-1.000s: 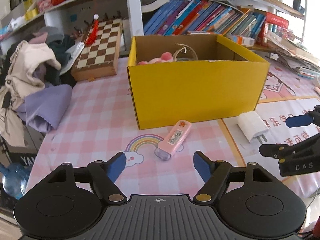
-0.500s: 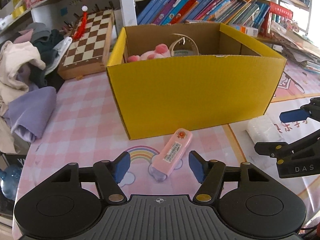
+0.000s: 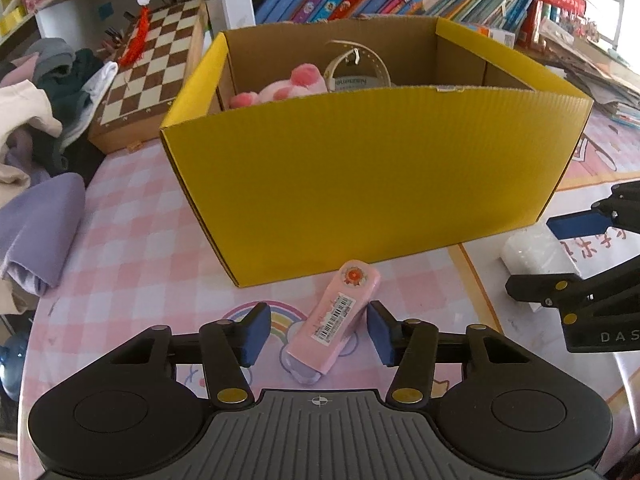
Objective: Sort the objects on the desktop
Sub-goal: 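Grasp the pink stick with the left tool while the right tool grasps the white charger, then lift the pink stick and charger with both tools over the yellow box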
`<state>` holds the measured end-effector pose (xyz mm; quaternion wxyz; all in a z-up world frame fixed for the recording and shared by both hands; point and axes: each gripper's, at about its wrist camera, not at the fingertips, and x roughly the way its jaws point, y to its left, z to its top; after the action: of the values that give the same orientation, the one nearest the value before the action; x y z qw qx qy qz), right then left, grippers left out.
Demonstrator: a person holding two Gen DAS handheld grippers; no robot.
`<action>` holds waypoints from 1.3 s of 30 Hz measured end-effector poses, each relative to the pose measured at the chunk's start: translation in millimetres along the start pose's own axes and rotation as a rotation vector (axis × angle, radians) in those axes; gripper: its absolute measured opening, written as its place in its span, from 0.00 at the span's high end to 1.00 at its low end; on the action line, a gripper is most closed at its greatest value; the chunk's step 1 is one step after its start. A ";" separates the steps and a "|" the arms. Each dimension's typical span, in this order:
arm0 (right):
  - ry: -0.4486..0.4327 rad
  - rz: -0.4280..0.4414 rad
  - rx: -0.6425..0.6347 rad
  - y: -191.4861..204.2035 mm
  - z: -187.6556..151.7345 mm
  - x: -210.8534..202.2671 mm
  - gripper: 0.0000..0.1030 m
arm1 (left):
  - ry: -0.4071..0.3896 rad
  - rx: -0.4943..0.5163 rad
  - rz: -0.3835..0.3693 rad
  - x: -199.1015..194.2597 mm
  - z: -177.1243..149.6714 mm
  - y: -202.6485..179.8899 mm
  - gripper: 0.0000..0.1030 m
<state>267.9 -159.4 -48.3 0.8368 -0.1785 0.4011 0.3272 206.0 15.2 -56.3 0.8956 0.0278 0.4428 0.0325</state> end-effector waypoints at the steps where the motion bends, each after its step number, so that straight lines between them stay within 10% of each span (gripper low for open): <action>1: 0.001 0.003 -0.004 0.1 -0.1 0.2 0.43 | 0.006 0.002 -0.002 1.1 -0.3 -0.5 0.53; 19: 0.018 0.062 -0.025 -2.4 -7.2 -5.3 0.58 | 0.023 -0.027 -0.032 -4.9 -2.8 -3.5 0.78; 39: -0.070 0.116 -0.018 0.2 0.3 -64.2 0.59 | -0.147 -0.041 -0.060 -72.3 0.0 0.7 0.78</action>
<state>238.1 -185.0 2.4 0.8283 -0.1509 0.3783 0.3847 162.2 10.0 1.0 0.9266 -0.0018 0.3759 0.0125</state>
